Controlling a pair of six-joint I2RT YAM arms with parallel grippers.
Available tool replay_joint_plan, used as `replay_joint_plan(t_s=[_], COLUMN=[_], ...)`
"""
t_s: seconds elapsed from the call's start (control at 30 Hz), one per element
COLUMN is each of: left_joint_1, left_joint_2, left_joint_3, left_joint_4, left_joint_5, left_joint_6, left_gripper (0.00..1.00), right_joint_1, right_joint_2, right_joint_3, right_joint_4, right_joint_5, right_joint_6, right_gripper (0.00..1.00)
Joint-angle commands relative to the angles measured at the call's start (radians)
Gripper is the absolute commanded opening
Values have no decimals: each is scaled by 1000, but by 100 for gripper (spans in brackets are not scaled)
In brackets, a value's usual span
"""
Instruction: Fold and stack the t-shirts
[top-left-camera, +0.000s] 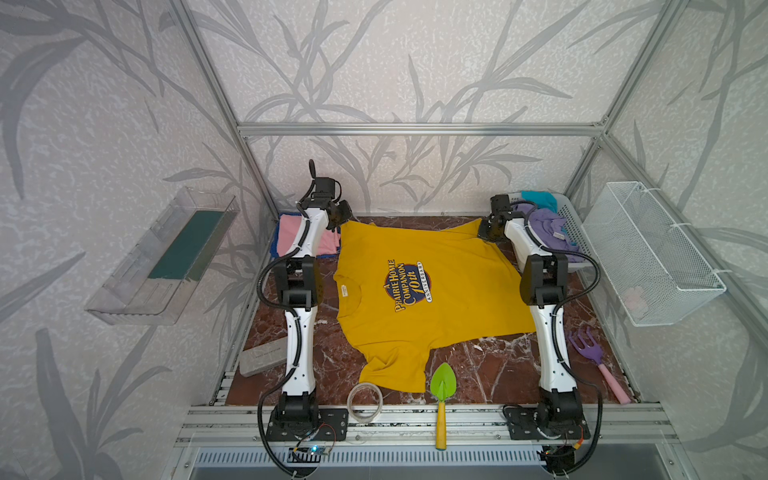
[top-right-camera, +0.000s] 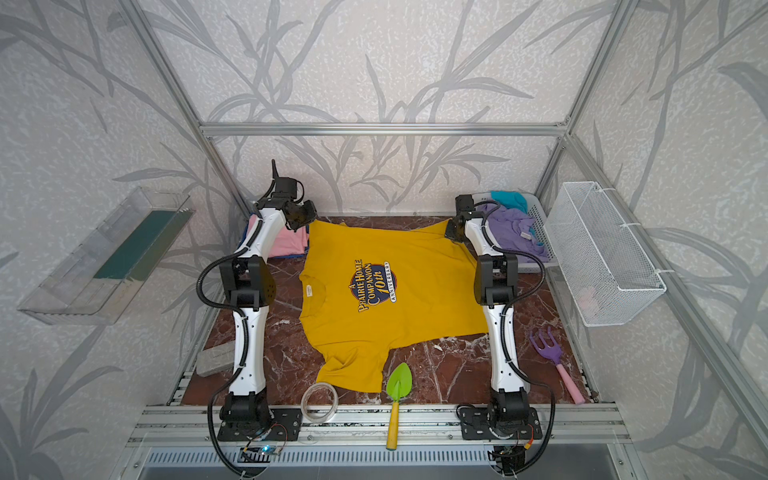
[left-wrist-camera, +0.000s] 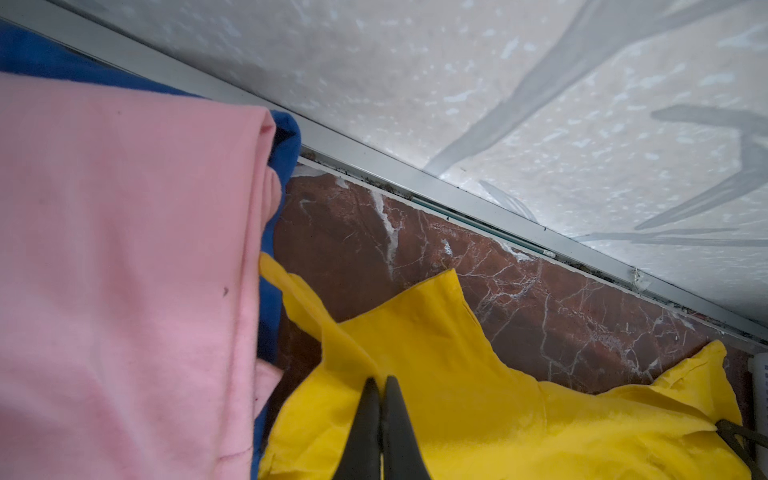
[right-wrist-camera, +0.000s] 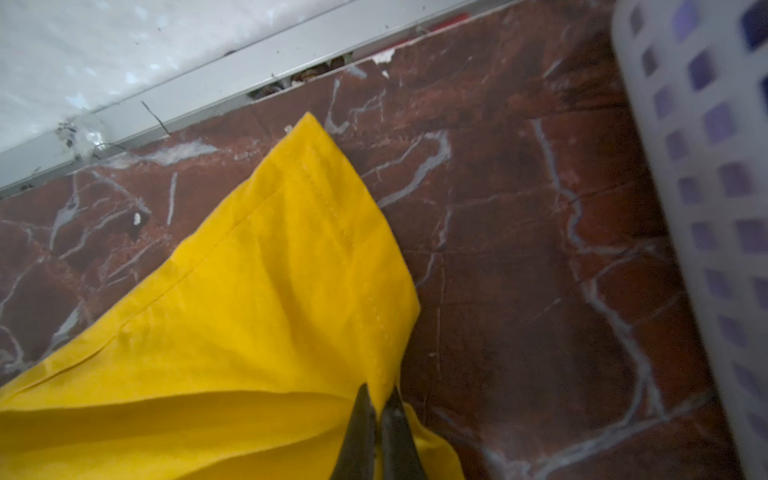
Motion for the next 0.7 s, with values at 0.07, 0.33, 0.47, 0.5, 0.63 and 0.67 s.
replay_joint_plan(t_s=[0.07,0.33,0.47,0.5,0.63,0.67], left_joint_1=[3,4,5,6,7,7], left_joint_2=[5,-120,-225,-245,-282,-289], left_joint_3=[20,-95,-265,-298,-365,-375], left_joint_4=[-32,-35,53,74,79,76], left_joint_5=[7,20,23,21,22,30], left_joint_6=[13,13,2,0,-12,-15], left_gripper=[0,0,0,0,0,0], right_joint_1=[16,17,15,15,14,14], right_joint_2=[-56,-187,-256,-265,-296,-306], right_joint_3=[15,-103,-231,-249,-328,-352], right_joint_4=[42,241,380,391,417,428], right_joint_5=[-8,23,24,25,23,26], right_joint_6=[-40,-59,-60,-60,-61,-62], right_gripper=[0,0,0,0,0,0])
